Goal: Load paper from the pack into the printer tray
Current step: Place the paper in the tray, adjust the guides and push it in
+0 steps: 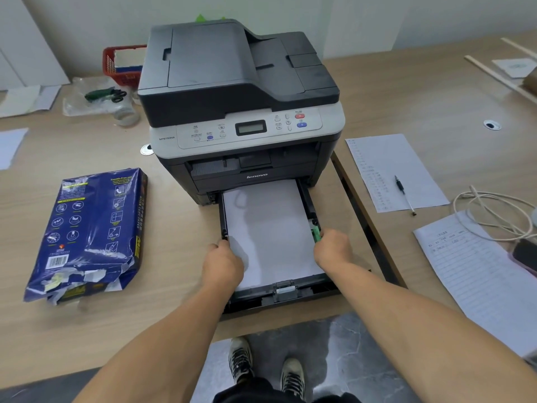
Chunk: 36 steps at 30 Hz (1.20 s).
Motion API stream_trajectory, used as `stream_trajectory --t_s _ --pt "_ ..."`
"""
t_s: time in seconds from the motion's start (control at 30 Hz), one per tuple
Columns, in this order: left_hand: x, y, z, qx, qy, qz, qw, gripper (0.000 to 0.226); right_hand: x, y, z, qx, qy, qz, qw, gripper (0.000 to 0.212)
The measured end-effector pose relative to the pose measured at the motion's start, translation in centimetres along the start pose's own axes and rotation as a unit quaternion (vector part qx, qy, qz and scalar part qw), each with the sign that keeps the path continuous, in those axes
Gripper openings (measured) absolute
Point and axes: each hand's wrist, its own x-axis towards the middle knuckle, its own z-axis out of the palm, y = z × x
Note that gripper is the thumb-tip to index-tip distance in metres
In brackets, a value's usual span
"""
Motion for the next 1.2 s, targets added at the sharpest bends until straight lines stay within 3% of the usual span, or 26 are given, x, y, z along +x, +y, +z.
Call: stream_trajectory --t_s 0.13,0.53,0.9,1.2 --pt "-0.1 0.6 0.4 -0.024 -0.004 -0.040 0.999 0.044 0.2 0.3 -0.1 0.022 -0.008 0.024 0.999 0.018" --pt "-0.6 0.2 0.0 -0.103 -0.003 -0.031 0.994 0.044 0.4 -0.2 0.6 -0.019 -0.012 0.036 0.999 0.014" --pt "-0.5 -1.4 -0.8 -0.073 -0.003 0.014 0.997 0.044 0.2 0.6 -2.1 0.027 -0.069 -0.001 0.997 0.027" --pt "-2.7 -3.8 -1.3 -0.020 -0.030 -0.046 0.998 0.050 -2.7 2.9 -3.7 0.009 -0.062 0.016 0.998 0.024"
